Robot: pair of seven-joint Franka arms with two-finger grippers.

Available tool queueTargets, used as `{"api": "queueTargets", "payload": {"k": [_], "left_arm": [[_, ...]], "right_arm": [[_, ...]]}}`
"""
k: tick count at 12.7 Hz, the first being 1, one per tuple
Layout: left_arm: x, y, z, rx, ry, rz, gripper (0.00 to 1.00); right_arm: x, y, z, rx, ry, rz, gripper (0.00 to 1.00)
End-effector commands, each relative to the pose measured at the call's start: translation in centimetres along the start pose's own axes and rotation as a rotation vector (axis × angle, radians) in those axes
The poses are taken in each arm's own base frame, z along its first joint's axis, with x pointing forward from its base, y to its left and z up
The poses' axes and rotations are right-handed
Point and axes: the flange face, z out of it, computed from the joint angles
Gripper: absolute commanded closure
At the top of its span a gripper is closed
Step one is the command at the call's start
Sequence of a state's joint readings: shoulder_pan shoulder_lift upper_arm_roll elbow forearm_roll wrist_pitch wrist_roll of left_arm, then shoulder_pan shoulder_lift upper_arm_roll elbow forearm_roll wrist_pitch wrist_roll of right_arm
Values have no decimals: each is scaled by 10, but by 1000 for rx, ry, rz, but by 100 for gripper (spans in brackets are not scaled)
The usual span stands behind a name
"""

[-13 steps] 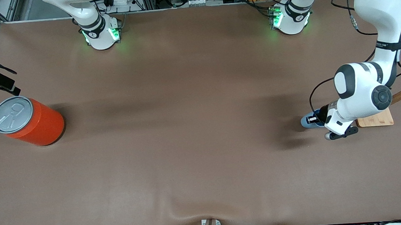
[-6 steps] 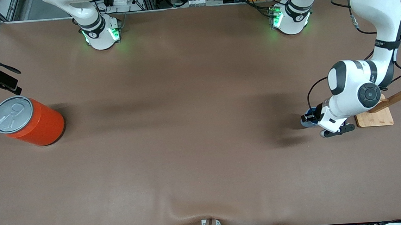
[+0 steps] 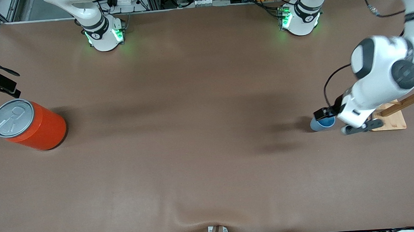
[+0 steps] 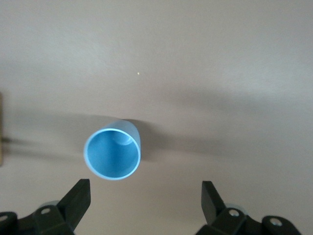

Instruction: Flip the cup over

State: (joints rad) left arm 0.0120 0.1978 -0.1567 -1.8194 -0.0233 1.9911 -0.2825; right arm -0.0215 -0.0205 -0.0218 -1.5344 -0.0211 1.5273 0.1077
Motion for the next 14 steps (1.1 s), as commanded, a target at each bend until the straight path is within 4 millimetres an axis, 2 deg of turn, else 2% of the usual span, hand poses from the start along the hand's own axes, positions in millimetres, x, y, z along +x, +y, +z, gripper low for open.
{"api": "queueTargets", "payload": {"k": [1, 4, 7, 9, 11, 14], "left_arm": [[-16, -3, -87, 24, 46, -5, 0], [-27, 1, -171, 29, 33, 1, 0], [-54, 8, -217, 35, 56, 29, 0], [-64, 0, -223, 39, 52, 31, 0], [-66, -3, -215, 42, 35, 44, 0], [-85, -21, -210, 44, 25, 62, 0]], "right_arm": [[1, 2, -4, 7, -3, 5, 0], [1, 3, -3, 54, -12, -26, 0], [0, 4, -2, 54, -17, -70, 0], [-1, 3, -4, 54, -16, -61, 0], [-1, 5, -4, 54, -16, -58, 0], [-1, 6, -3, 54, -17, -56, 0]]}}
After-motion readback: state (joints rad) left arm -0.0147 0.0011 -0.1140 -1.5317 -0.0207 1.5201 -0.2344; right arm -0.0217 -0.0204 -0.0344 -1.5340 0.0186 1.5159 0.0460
